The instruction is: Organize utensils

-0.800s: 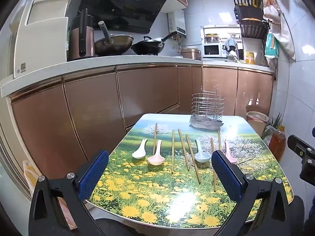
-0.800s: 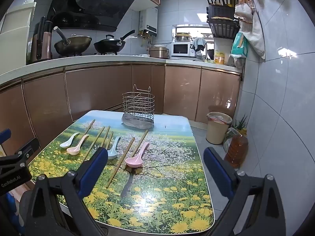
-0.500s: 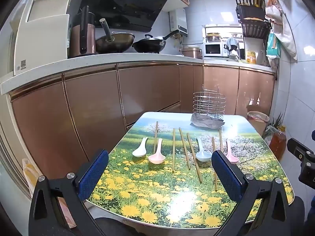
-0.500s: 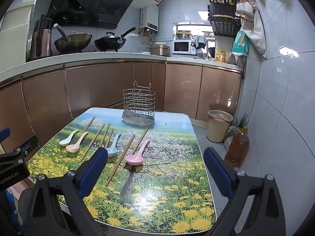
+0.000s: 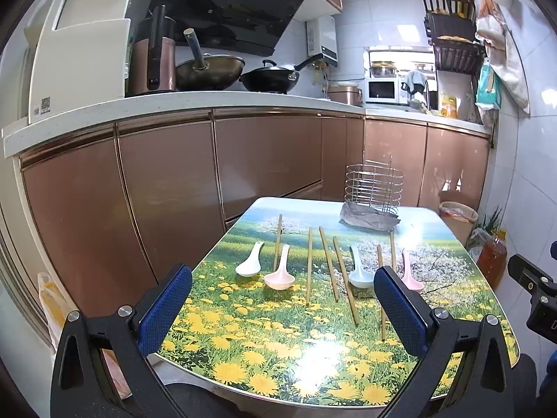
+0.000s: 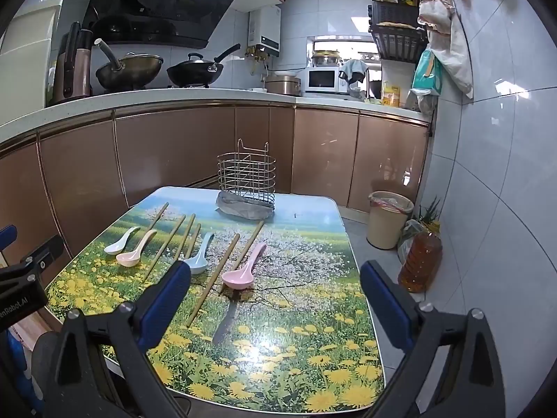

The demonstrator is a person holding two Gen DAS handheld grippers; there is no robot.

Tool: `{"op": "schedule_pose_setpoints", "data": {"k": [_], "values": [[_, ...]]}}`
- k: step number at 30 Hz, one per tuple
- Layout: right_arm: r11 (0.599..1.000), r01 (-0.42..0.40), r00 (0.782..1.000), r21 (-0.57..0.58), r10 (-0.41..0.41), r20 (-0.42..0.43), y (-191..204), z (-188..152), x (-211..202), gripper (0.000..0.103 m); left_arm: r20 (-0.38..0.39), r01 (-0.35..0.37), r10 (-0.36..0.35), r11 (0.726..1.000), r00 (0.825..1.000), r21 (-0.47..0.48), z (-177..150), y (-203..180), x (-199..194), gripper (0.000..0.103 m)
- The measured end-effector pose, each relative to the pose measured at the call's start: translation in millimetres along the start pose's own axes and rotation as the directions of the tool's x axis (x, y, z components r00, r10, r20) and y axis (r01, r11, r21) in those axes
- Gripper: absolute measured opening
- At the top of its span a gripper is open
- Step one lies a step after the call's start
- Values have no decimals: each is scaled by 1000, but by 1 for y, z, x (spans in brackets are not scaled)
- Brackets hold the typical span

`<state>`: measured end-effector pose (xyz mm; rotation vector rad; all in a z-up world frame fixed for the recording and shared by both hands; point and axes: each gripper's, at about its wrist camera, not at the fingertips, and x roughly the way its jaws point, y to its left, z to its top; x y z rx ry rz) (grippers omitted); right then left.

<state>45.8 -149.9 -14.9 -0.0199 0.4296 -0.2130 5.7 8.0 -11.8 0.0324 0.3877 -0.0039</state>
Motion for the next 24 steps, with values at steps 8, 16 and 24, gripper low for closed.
{"op": "schedule_pose_setpoints", "data": {"k": [8,16,24], "values": [[1000,-2,1000,-4,2,-3,0,-3,3,98,-6,-8,8,1000,1000,4,1,0,2,103],[1000,1,1000,-3,-1,6,-1,-4,6,98,11,-14,14,1000,1000,3,1,1,3,103],[1000,6,1000,15,-6,5,-4,-6,11,98,3,-12,12,1000,1000,1,-1,1,8,103]]}}
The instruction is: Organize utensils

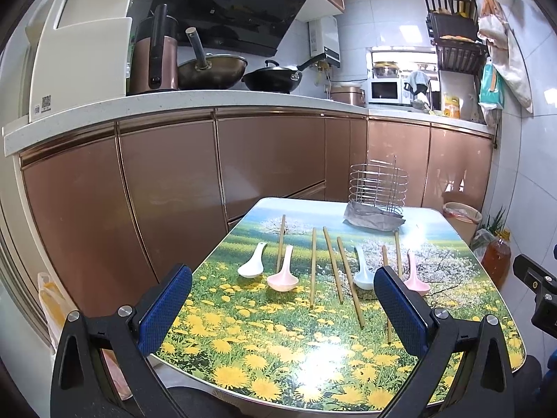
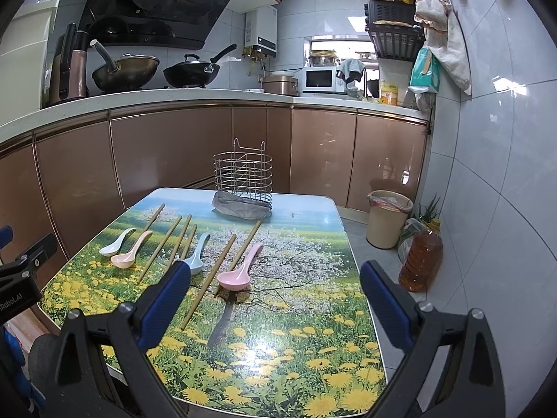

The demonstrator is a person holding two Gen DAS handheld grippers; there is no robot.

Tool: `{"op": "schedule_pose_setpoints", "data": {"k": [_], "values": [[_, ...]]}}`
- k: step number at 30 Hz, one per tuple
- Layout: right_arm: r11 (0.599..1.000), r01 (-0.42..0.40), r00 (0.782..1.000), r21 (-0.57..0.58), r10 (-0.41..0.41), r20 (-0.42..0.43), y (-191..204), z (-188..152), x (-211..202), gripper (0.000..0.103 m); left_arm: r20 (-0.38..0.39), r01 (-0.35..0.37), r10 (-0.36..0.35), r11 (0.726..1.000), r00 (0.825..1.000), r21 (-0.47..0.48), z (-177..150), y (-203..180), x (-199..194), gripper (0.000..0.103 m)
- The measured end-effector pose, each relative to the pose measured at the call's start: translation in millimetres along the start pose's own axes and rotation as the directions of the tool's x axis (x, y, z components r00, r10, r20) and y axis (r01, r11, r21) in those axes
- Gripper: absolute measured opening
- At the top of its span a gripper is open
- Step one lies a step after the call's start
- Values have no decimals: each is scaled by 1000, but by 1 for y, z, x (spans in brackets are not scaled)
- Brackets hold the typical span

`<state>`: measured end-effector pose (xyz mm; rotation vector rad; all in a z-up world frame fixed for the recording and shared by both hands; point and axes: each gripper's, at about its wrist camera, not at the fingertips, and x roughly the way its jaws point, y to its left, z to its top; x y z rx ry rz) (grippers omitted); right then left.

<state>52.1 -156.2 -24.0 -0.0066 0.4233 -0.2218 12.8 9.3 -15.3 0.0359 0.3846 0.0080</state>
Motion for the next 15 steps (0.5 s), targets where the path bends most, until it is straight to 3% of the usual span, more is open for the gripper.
{"op": "schedule_pose_setpoints", "data": {"k": [15], "values": [[1000,-1,1000,18,1,4,-3,-3,10,98,-31,3,-3,1000,1000,13,0,-2,12,103]]}}
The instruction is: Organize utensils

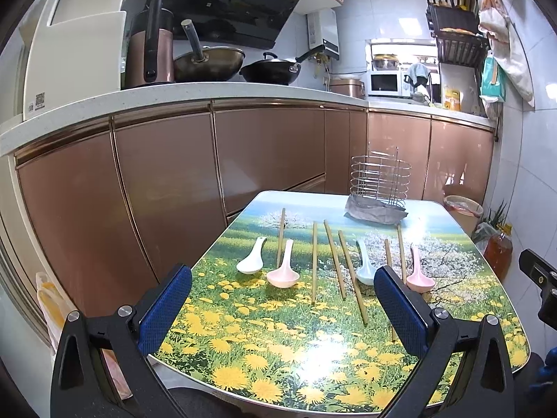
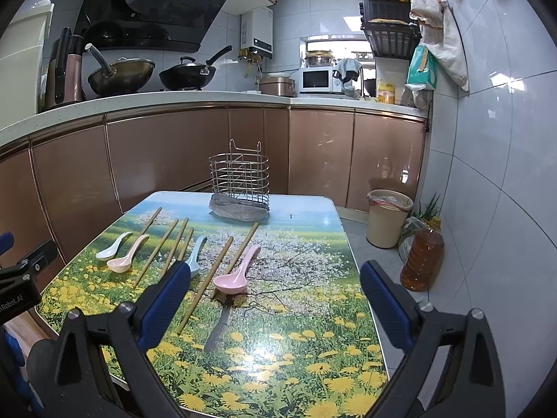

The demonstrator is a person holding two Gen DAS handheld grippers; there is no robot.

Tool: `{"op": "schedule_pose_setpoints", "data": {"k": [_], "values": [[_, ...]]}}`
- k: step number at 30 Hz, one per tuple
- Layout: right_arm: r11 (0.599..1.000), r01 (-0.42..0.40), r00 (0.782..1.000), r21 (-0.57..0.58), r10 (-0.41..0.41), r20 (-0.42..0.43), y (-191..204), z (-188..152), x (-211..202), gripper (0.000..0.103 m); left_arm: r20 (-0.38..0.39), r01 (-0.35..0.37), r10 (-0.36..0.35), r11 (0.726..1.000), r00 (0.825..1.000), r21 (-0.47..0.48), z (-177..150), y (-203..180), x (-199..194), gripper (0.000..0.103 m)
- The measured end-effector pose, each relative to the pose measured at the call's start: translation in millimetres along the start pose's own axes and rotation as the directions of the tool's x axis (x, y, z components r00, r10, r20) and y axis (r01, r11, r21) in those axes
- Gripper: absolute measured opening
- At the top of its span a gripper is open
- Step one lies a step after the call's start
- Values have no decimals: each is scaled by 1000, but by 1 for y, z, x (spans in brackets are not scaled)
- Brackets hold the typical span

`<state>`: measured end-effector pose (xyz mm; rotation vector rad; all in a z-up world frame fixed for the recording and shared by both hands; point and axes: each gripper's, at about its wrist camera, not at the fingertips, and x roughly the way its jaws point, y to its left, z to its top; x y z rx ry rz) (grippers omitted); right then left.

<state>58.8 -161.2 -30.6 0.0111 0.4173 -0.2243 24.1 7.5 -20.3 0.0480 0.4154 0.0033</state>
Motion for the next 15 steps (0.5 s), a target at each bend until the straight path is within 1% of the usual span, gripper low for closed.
{"op": "schedule_pose_setpoints", "data": {"k": [7,10,13,15], "values": [[1000,-2,1000,-16,1,-21,5,-1,8,98,-17,15,-15,1000,1000,9,3,-2,7,103],[1000,-7,999,-17,6,-37,6,0,14,98,-48,30,-29,999,998,16,7,0,13,103],[1000,-29,997,2,29,-73,3,6,22,98,-97,54,-53,999,994,5,20,5,25,103],[999,-51,991,12,52,-121,-1,17,33,98,-118,57,-56,998,991,2,34,11,34,103]]}}
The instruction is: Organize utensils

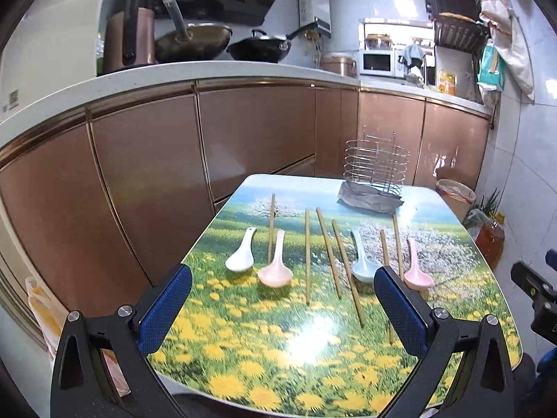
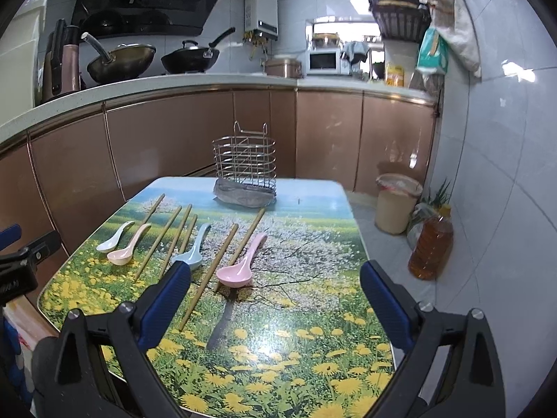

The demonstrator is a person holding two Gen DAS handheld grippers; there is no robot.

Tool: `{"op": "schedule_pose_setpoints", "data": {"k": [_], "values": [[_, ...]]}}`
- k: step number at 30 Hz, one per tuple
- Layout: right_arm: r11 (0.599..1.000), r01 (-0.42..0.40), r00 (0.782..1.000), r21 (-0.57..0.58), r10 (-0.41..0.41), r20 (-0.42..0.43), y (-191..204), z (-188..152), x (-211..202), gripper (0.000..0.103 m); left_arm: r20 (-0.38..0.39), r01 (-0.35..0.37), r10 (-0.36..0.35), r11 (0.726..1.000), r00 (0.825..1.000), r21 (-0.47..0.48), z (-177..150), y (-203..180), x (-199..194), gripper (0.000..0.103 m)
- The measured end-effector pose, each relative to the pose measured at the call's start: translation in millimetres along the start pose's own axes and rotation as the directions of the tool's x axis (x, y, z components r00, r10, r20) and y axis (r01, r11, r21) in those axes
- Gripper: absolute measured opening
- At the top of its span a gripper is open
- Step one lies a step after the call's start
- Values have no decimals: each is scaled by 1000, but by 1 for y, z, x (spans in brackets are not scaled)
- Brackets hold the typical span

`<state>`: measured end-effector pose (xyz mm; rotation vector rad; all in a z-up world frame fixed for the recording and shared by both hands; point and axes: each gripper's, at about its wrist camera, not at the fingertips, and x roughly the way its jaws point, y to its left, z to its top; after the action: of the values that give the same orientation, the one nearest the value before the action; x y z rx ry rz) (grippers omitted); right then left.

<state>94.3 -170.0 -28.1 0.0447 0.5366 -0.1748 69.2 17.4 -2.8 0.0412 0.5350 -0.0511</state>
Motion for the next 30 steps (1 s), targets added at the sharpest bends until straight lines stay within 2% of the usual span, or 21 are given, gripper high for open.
{"op": "schedule_pose_setpoints", "data": {"k": [4,9,12,15,16,17,18,20,22,23,25,30], "values": [[999,-40,996,19,41,-74,-7,28,21,99,-44,2,-2,1000,999,-10,34,17,22,103],[994,-107,978,33,111,-178,-5,70,67,98,-182,48,-46,999,982,4,76,37,80,102],[988,-147,957,55,156,-245,-3,86,105,97,-269,48,-38,998,962,29,98,44,125,90],[982,-171,930,86,189,-316,-5,98,147,94,-371,64,-44,997,927,40,116,47,178,75],[979,-177,915,100,202,-350,-7,100,166,86,-403,70,-48,997,914,41,120,46,195,73],[975,-185,893,121,218,-394,-8,102,189,74,-428,78,-53,996,902,40,121,47,208,72],[972,-187,872,145,232,-432,-10,102,207,67,-457,85,-58,996,888,38,123,46,224,68],[966,-179,837,187,250,-488,-13,101,239,46,-507,86,-47,995,861,52,126,41,258,67],[965,-162,808,208,251,-534,-13,97,268,39,-548,92,-48,994,835,52,126,38,285,63],[964,-153,792,219,252,-556,-13,94,283,37,-576,99,-55,994,816,45,124,36,300,58],[963,-135,774,234,250,-582,-13,91,304,36,-615,97,-54,995,786,37,120,33,326,52],[969,-113,750,218,227,-621,-4,88,338,36,-664,98,-30,993,747,65,115,26,367,52]]}}
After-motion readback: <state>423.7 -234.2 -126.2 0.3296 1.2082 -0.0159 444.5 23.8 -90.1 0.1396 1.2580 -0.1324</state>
